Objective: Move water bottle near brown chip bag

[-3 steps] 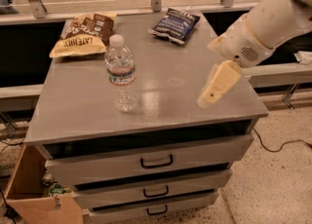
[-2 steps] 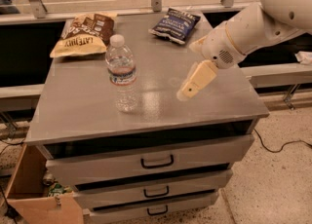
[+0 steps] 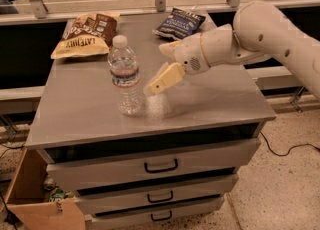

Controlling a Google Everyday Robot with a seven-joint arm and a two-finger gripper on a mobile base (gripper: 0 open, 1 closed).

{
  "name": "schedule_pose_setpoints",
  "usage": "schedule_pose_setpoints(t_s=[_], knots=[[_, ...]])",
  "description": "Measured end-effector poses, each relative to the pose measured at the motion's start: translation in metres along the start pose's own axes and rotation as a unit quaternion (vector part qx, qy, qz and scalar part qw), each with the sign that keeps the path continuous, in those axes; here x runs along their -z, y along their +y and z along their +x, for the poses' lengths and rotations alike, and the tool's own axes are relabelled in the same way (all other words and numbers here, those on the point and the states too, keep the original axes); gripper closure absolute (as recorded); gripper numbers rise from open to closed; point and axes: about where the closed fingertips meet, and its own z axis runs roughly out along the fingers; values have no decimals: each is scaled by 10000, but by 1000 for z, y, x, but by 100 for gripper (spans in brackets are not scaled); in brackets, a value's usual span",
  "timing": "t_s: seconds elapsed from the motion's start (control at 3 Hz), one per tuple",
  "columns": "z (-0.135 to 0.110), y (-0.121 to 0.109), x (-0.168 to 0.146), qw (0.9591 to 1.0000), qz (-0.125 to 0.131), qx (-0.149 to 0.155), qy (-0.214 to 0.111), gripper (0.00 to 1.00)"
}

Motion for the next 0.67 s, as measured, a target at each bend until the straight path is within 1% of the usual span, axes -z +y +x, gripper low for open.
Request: schedule_pose_setpoints(t_s=[0.33,0.67], knots=[[-38,25,-34,9966,-426,98,-703,0],[-38,25,-34,9966,-426,98,-703,0]])
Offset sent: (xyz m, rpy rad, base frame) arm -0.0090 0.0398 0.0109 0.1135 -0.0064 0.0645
